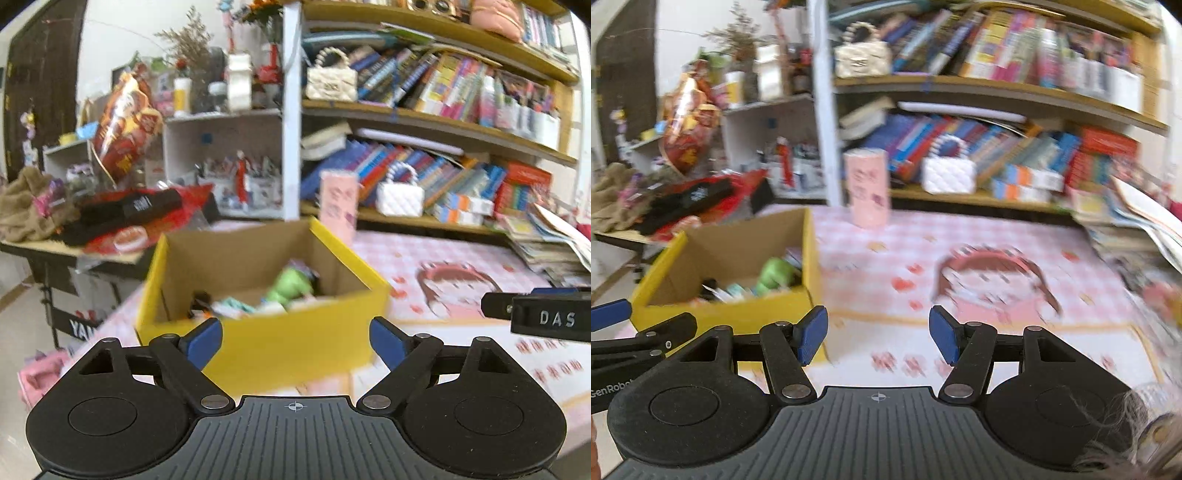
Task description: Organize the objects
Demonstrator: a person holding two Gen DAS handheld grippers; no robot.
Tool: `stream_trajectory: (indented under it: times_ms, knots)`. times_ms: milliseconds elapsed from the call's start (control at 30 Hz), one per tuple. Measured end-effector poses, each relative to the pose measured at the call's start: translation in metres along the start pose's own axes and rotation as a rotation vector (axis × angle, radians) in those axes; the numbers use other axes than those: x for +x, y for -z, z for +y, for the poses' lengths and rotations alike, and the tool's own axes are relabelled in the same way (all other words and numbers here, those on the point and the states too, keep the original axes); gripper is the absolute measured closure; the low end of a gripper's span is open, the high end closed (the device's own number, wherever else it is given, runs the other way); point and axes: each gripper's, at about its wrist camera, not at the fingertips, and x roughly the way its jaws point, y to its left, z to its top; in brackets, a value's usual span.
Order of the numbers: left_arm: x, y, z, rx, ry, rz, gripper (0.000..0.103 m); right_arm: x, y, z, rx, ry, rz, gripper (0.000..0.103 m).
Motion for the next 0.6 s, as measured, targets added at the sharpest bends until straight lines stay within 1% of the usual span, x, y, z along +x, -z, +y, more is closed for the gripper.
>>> stream_trajectory:
  times_ms: [67,200,333,433,500,600]
  knots:
    - [-0.006,0.009,-0.007,0.014,0.021,0.014,0.013,-0.012,0.016,-0.005,0.030,0.047,0.014,0.045]
    - [-0.018,0.024,-0.016,0.029,0.035,0.041,0.012,-0.038,0.046,-0.019,0.103,0.141,0.034,0.044]
    - [-0.026,0.032,-0.022,0.036,0.041,0.056,0.012,-0.056,0.072,-0.027,0.125,0.207,0.054,0.044]
    - [-0.032,0.035,-0.031,0.050,0.042,0.048,0.012,-0.062,0.088,-0.031,0.135,0.237,0.077,0.043]
    - [-0.035,0.038,-0.039,0.064,0.042,0.034,0.010,-0.063,0.093,-0.031,0.136,0.241,0.085,0.039]
    - [-0.035,0.042,-0.052,0.088,0.042,0.023,0.008,-0.063,0.095,-0.032,0.110,0.245,0.073,0.035]
